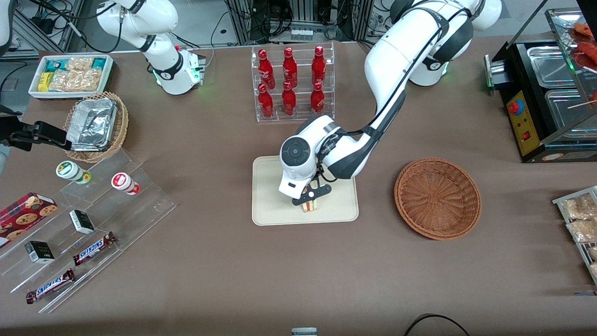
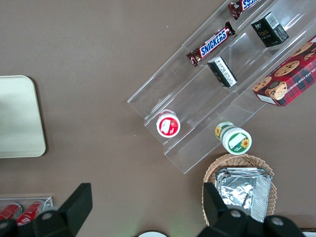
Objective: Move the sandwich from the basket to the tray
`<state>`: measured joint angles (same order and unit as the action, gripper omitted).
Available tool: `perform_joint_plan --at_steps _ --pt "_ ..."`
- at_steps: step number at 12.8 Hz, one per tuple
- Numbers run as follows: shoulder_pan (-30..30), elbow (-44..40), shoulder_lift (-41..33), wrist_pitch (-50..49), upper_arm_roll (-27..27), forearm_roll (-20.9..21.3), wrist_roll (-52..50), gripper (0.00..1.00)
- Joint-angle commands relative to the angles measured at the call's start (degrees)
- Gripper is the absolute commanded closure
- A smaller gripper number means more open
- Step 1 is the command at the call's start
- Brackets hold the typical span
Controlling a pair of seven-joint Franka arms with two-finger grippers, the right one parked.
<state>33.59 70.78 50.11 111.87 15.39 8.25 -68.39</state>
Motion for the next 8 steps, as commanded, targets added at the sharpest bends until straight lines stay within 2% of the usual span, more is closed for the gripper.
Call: perform_joint_plan --at_steps 1,8 --pt "0.51 -2.31 1.48 -0.34 -0.45 0.89 -1.48 0.0" --pt "-0.97 -2.57 -5.8 -2.61 -0.36 0.8 0.35 0.0"
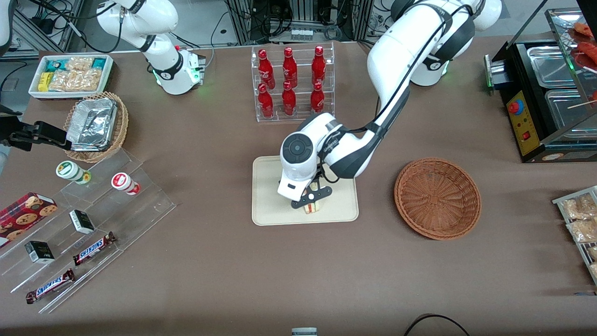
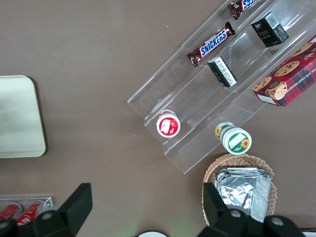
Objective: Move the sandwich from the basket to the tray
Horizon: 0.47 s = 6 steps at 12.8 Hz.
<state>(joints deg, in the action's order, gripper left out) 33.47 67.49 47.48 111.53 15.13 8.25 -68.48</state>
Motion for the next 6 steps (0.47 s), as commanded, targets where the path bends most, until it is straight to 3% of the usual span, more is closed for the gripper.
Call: perform_joint_plan --at_steps 1,4,6 --pt "-1.82 0.71 -4.92 -2.98 -0.02 0.54 3.5 0.0" --pt "-4.54 1.15 -9.15 -8.85 -0.11 0.45 17.29 0.0" --pt "-6.23 1.5 -10.39 -11.24 -0.1 0.62 17.94 0.0"
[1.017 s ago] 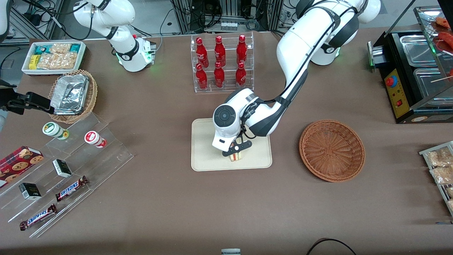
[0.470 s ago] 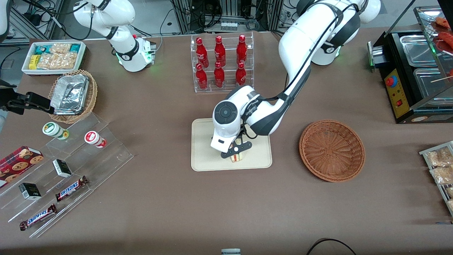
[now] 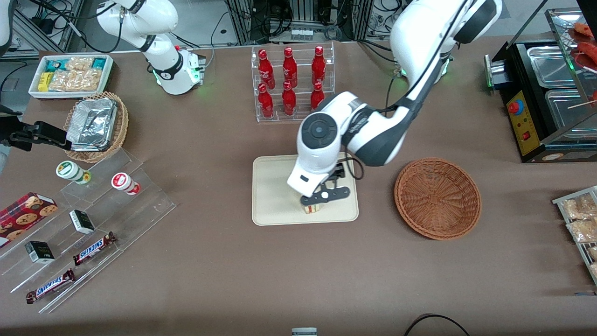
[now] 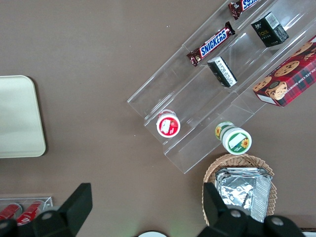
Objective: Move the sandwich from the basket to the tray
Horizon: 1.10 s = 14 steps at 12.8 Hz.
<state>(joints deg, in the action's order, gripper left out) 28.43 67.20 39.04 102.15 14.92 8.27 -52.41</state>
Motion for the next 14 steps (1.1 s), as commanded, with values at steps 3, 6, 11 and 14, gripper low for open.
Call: perform_joint_plan --at_steps 3,6,11,14 --pt "-7.75 5.12 -7.04 -6.34 0.19 0.34 4.58 0.0" --pt "-13.12 8.2 -10.38 -6.17 0.11 -0.8 11.27 0.0" --pt "-22.44 17.86 -19.43 -5.82 0.11 -0.97 24.6 0.0" --pt "-28.75 26.11 -27.93 -5.64 0.11 -4.03 38.9 0.0"
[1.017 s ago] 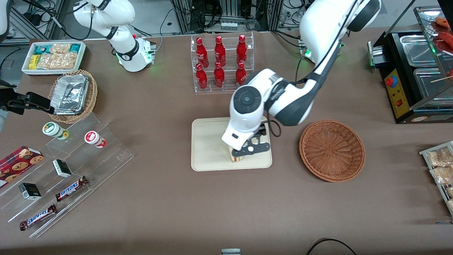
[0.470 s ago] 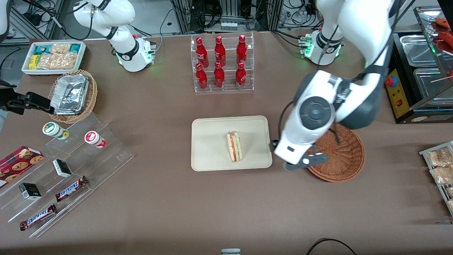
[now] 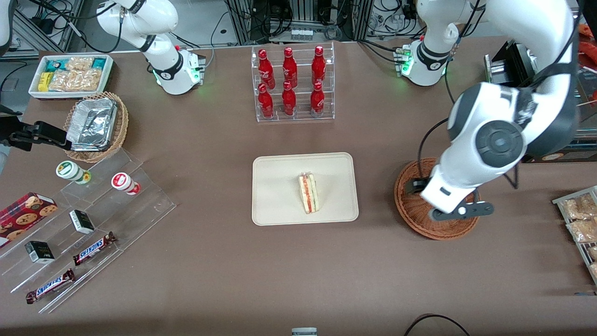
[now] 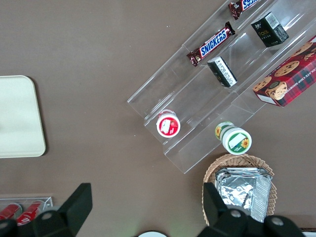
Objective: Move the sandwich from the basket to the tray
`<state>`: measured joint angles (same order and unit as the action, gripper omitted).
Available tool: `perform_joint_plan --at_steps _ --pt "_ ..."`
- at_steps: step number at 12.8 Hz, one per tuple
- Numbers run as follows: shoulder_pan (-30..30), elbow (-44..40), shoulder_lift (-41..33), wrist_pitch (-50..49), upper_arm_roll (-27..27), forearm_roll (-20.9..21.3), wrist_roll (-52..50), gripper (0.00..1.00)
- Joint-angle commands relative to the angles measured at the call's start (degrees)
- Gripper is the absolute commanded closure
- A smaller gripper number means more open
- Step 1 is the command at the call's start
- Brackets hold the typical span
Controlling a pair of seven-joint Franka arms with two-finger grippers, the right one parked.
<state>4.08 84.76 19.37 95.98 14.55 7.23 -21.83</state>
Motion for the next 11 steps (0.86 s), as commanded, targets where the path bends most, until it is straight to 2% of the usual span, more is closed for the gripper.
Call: perform_joint_plan --at_steps 1,4,7,11 --pt "-6.52 11.88 -12.47 0.43 0.39 -5.71 15.86 0.0" --pt "-9.09 13.59 -19.1 -6.92 -1.1 -6.62 30.67 0.0" --pt "-8.91 12.63 -22.79 -11.51 -2.34 -6.27 32.72 0.0" --pt "-7.69 11.04 -23.76 -12.93 -5.05 -5.83 32.81 0.0"
